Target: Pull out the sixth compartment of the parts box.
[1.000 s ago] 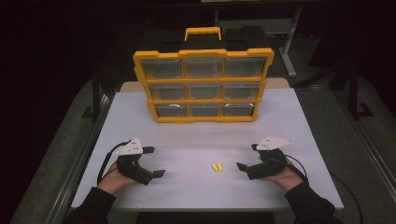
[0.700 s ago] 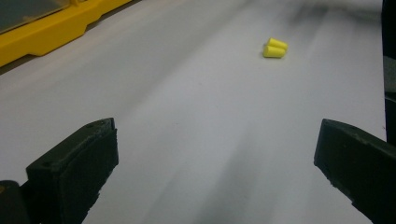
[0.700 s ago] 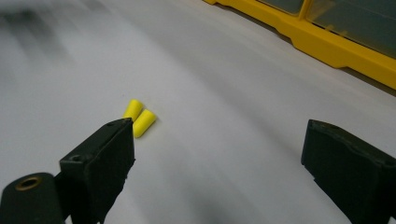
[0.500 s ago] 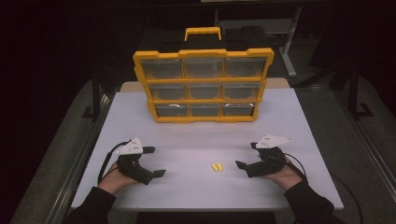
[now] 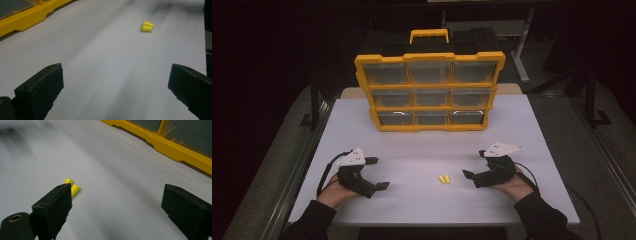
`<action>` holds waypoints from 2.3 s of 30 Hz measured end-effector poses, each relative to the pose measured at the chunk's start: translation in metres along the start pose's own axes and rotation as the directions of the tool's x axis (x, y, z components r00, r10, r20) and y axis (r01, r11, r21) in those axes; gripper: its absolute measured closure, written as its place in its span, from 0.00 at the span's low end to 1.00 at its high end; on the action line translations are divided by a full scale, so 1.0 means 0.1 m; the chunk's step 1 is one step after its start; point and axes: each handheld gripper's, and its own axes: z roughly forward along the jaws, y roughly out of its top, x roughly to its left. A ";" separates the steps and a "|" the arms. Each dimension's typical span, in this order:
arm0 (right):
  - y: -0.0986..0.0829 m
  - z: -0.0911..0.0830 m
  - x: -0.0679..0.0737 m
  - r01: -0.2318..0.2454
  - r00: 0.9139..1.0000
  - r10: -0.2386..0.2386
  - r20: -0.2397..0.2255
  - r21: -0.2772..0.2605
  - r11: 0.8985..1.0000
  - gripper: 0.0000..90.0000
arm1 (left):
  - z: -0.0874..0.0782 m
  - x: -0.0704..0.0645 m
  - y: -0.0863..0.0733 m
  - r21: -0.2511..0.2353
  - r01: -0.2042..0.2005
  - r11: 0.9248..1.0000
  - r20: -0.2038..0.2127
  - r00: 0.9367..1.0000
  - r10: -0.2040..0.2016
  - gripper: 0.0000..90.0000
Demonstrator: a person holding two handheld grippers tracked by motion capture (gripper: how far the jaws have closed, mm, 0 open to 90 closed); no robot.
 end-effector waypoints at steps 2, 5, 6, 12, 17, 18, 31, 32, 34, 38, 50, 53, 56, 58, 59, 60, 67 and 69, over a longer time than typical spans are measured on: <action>0.01 0.00 0.00 0.001 1.000 -0.001 0.001 -0.006 1.000 0.10 | 0.00 0.00 0.00 0.001 0.002 1.000 0.000 1.000 -0.002 0.00; 0.02 0.01 0.00 -0.001 1.000 0.001 -0.001 -0.007 1.000 0.10 | 0.00 0.00 0.00 0.000 0.002 1.000 0.000 1.000 -0.002 0.00; 0.02 0.01 0.00 -0.003 1.000 0.003 -0.002 -0.007 1.000 0.10 | 0.00 0.00 0.00 -0.001 0.001 1.000 0.000 1.000 -0.001 0.00; 0.03 0.03 0.01 0.001 1.000 -0.001 -0.009 -0.012 1.000 0.10 | 0.00 0.00 0.00 -0.005 -0.001 1.000 -0.003 1.000 0.001 0.00; 0.05 0.04 0.00 0.008 1.000 -0.008 -0.002 -0.010 1.000 0.10 | 0.00 -0.01 0.00 -0.003 -0.001 1.000 0.000 1.000 0.001 0.00; 0.06 0.05 0.00 0.008 1.000 -0.008 -0.002 -0.012 1.000 0.10 | 0.00 -0.01 -0.01 -0.003 0.000 1.000 0.002 1.000 0.000 0.00; 0.11 0.10 -0.01 0.008 1.000 -0.008 0.001 -0.017 1.000 0.10 | 0.02 0.00 -0.01 0.002 0.002 1.000 0.019 1.000 -0.002 0.00; 0.12 0.10 -0.01 0.007 1.000 -0.006 0.002 -0.017 1.000 0.10 | 0.02 0.00 -0.01 0.002 0.002 1.000 0.018 1.000 -0.002 0.00; 0.12 0.10 -0.02 0.010 1.000 -0.010 -0.001 -0.021 1.000 0.10 | 0.02 0.00 -0.01 0.002 0.002 1.000 0.018 1.000 -0.002 0.00; 0.13 0.12 -0.02 0.005 1.000 -0.005 -0.002 -0.020 1.000 0.10 | 0.02 0.00 -0.01 0.002 0.003 1.000 0.020 1.000 -0.003 0.00; 0.18 0.18 -0.02 0.014 1.000 -0.014 -0.011 -0.025 1.000 0.10 | 0.02 0.00 -0.01 0.000 0.006 1.000 0.023 1.000 -0.005 0.00; 0.19 0.19 -0.03 0.011 1.000 -0.011 -0.016 -0.028 1.000 0.10 | 0.02 -0.01 -0.01 0.001 0.004 1.000 0.023 1.000 -0.004 0.00; 0.19 0.20 -0.03 0.010 1.000 -0.011 -0.018 -0.028 1.000 0.10 | 0.02 -0.01 -0.01 -0.001 0.003 1.000 0.024 1.000 -0.003 0.00; 0.19 0.20 -0.04 0.006 1.000 -0.007 -0.019 -0.028 1.000 0.10 | 0.02 -0.01 -0.01 -0.002 0.005 1.000 0.023 1.000 -0.005 0.00; 0.19 0.20 -0.04 0.003 1.000 -0.004 -0.018 -0.029 1.000 0.10 | 0.02 0.00 -0.01 -0.002 0.006 1.000 0.023 1.000 -0.006 0.00; 0.19 0.20 -0.05 0.000 1.000 -0.001 -0.018 -0.030 1.000 0.10 | 0.02 0.00 -0.01 -0.002 0.006 1.000 0.023 1.000 -0.006 0.00; 0.21 0.24 -0.06 0.000 1.000 -0.001 -0.024 -0.028 1.000 0.10 | 0.02 -0.01 -0.01 -0.004 0.002 1.000 0.030 1.000 -0.002 0.00; 0.23 0.25 -0.06 0.003 1.000 -0.003 -0.025 -0.030 1.000 0.10 | 0.02 -0.01 -0.01 -0.003 0.001 1.000 0.032 0.999 -0.001 0.00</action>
